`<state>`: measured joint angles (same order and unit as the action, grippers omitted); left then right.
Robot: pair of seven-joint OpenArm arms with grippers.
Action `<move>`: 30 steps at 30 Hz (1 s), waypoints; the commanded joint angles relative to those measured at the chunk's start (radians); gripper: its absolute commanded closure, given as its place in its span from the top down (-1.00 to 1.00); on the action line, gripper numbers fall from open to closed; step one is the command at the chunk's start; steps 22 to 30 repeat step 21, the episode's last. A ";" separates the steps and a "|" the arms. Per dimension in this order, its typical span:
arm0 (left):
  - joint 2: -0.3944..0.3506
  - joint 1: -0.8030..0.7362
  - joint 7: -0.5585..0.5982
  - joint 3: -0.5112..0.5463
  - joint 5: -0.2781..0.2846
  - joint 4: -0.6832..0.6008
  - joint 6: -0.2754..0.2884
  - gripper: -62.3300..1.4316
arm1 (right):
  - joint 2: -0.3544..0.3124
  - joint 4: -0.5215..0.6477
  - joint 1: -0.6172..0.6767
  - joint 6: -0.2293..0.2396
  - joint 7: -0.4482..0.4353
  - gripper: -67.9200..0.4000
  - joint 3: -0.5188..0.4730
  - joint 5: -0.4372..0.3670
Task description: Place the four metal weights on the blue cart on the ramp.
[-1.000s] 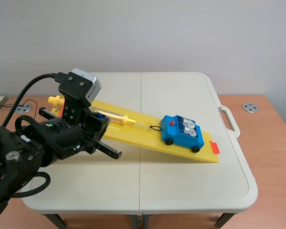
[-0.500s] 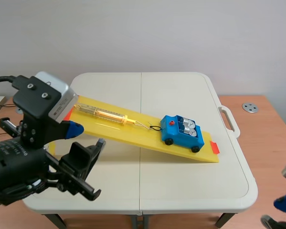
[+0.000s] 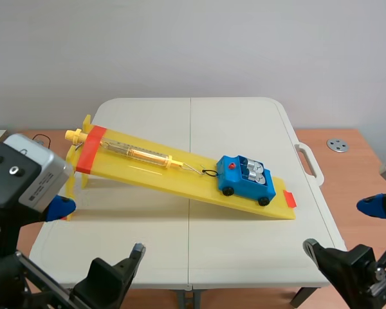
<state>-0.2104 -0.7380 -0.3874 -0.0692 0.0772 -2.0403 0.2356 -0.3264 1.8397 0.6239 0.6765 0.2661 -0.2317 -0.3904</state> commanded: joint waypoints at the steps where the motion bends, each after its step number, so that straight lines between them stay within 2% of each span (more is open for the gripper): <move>1: -0.004 -0.004 0.102 0.008 0.062 -0.100 -0.032 1.00 | -0.028 0.103 -0.018 -0.020 -0.124 0.95 -0.037 -0.068; 30: -0.004 -0.004 0.133 0.008 0.062 -0.100 -0.032 1.00 | -0.028 0.103 -0.018 -0.026 -0.124 0.95 -0.036 -0.075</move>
